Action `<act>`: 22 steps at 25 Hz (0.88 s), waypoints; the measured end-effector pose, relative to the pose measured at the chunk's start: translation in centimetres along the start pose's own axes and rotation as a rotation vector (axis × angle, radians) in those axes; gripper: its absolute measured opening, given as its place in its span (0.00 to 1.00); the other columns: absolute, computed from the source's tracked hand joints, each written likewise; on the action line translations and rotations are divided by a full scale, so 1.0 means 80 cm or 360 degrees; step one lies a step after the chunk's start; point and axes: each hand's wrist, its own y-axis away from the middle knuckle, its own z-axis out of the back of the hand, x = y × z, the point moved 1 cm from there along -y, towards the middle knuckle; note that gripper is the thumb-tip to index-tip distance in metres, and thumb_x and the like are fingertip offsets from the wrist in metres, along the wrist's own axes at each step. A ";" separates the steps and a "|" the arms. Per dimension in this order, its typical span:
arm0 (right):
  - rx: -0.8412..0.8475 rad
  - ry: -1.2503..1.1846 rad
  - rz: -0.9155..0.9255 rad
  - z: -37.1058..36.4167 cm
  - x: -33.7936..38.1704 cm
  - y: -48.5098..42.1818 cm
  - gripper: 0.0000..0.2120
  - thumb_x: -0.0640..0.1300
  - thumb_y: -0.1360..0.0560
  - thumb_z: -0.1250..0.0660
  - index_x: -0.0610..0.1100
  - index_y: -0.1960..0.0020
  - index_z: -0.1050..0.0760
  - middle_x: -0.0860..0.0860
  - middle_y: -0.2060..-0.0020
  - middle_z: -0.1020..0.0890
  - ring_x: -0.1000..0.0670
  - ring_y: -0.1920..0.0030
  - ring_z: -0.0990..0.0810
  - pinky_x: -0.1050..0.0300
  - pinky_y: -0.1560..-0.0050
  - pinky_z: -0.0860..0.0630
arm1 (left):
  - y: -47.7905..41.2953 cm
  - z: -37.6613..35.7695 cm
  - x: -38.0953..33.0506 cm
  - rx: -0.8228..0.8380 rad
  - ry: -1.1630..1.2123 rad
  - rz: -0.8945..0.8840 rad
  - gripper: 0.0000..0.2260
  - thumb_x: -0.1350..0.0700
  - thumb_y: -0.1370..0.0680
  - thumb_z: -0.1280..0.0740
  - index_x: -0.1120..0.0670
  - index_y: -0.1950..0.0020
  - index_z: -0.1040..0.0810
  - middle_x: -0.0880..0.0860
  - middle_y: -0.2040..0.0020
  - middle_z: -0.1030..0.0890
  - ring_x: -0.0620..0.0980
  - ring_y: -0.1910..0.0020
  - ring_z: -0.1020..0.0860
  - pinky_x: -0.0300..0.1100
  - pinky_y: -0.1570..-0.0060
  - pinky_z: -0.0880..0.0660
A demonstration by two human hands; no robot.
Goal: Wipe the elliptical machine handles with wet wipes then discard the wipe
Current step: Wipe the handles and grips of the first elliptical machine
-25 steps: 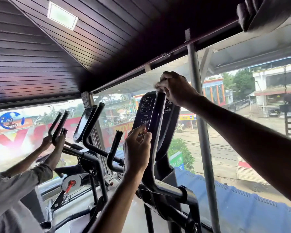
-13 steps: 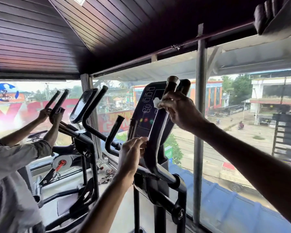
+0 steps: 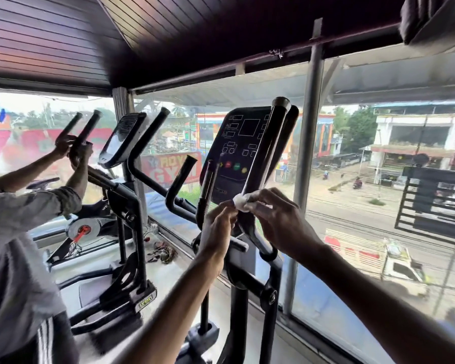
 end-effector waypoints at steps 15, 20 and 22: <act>-0.0236 -0.2045 -0.2086 -0.053 0.105 0.100 0.09 0.32 0.22 0.31 0.33 0.42 0.20 0.37 0.53 0.14 0.46 0.57 0.13 0.62 0.63 0.18 | 0.056 0.049 0.093 0.0218 0.0091 0.0575 0.05 0.57 0.22 0.26 0.57 0.49 0.14 0.56 0.52 0.12 0.54 0.50 0.16 0.50 0.46 0.18; -0.0133 -0.1570 -0.2022 -0.068 0.099 0.114 0.10 0.32 0.23 0.28 0.32 0.43 0.21 0.47 0.58 0.16 0.62 0.67 0.16 0.72 0.69 0.24 | 0.041 0.050 0.112 0.0157 0.0060 0.0554 0.02 0.58 0.23 0.26 0.56 0.54 0.15 0.54 0.55 0.14 0.55 0.51 0.17 0.55 0.43 0.19; -0.0182 -0.1439 -0.2058 -0.081 0.096 0.116 0.08 0.32 0.23 0.29 0.31 0.44 0.20 0.48 0.60 0.17 0.65 0.70 0.18 0.73 0.71 0.26 | 0.036 0.049 0.119 0.0127 0.0026 0.0544 0.03 0.59 0.23 0.25 0.58 0.53 0.17 0.55 0.55 0.14 0.55 0.53 0.16 0.54 0.46 0.17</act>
